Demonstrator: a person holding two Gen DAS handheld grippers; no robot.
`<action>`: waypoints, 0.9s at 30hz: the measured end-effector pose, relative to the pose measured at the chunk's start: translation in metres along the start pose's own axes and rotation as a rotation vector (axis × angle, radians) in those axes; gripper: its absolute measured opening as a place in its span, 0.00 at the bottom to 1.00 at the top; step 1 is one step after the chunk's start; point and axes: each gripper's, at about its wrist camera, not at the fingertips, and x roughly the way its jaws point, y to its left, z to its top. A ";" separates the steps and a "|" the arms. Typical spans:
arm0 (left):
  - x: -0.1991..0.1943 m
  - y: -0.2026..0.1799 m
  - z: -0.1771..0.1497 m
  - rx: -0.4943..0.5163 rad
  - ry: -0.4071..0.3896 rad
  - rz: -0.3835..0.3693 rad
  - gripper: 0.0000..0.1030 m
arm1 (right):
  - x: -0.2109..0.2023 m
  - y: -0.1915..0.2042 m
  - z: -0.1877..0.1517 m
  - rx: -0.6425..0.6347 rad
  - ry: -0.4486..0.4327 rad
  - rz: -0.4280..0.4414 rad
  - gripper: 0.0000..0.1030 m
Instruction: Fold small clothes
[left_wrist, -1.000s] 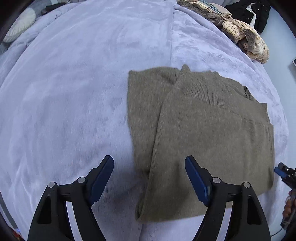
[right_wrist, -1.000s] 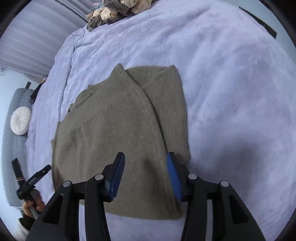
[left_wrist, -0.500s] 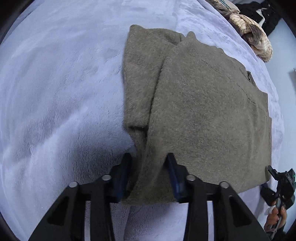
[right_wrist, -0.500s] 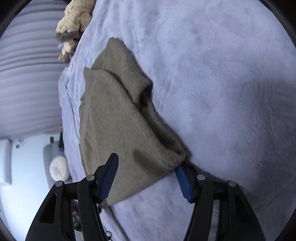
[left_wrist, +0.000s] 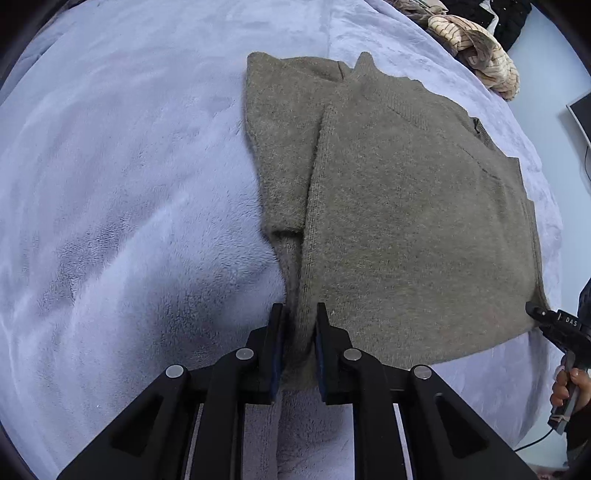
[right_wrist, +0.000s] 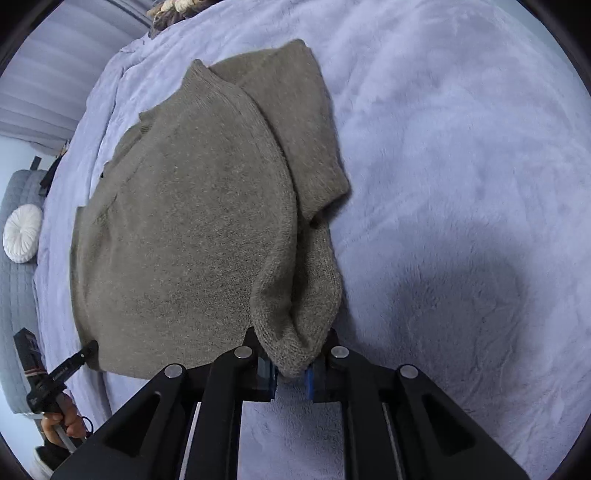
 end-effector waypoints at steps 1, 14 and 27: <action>-0.006 0.000 -0.002 0.020 0.000 0.013 0.18 | -0.002 -0.004 0.002 0.017 -0.005 0.010 0.13; -0.056 -0.023 0.071 0.056 -0.175 0.033 0.20 | -0.073 0.004 0.025 -0.011 -0.176 -0.113 0.22; 0.023 -0.022 0.114 -0.086 -0.134 0.086 0.21 | -0.005 0.044 0.077 -0.149 -0.124 -0.105 0.22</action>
